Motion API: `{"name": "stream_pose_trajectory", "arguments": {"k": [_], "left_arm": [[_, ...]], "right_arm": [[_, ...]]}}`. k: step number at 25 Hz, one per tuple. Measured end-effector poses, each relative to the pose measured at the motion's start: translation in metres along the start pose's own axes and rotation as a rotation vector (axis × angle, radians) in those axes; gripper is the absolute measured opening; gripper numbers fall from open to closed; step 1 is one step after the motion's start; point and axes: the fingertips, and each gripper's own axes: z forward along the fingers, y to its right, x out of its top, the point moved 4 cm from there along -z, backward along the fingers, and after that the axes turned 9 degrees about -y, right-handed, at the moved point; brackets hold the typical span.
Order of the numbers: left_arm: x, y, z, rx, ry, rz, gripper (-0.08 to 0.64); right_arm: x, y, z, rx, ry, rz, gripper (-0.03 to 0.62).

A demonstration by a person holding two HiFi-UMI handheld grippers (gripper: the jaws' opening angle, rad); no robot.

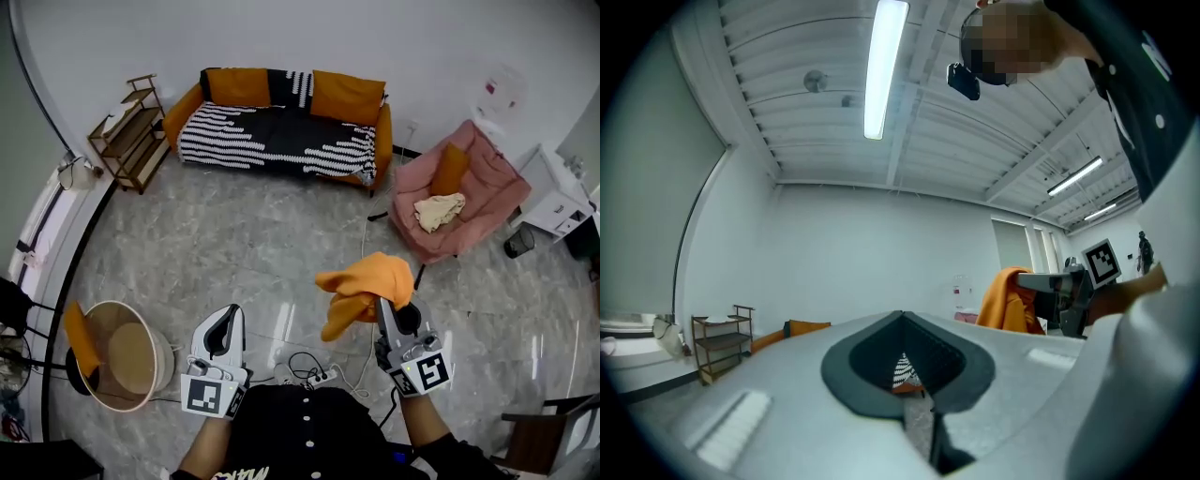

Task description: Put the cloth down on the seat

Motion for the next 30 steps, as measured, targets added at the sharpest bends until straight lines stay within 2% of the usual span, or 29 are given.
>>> {"name": "stream_pose_trajectory", "arguments": {"k": [5, 14, 20, 24, 30], "left_arm": [[0.0, -0.027, 0.013, -0.015, 0.006, 0.01, 0.0], [-0.007, -0.034, 0.032, -0.047, -0.041, -0.024, 0.0], [-0.016, -0.054, 0.059, -0.035, -0.051, -0.022, 0.0], [-0.019, -0.075, 0.093, -0.026, -0.068, -0.025, 0.0], [0.007, -0.103, 0.161, -0.04, -0.025, -0.007, 0.0]], "right_arm": [[-0.002, -0.007, 0.028, 0.004, -0.004, 0.001, 0.077], [-0.001, -0.009, 0.053, 0.019, 0.01, 0.027, 0.077], [-0.01, 0.005, 0.086, 0.028, -0.001, 0.02, 0.077], [-0.015, 0.024, 0.123, 0.031, -0.009, 0.021, 0.077], [-0.015, 0.062, 0.185, 0.028, -0.023, 0.005, 0.077]]}}
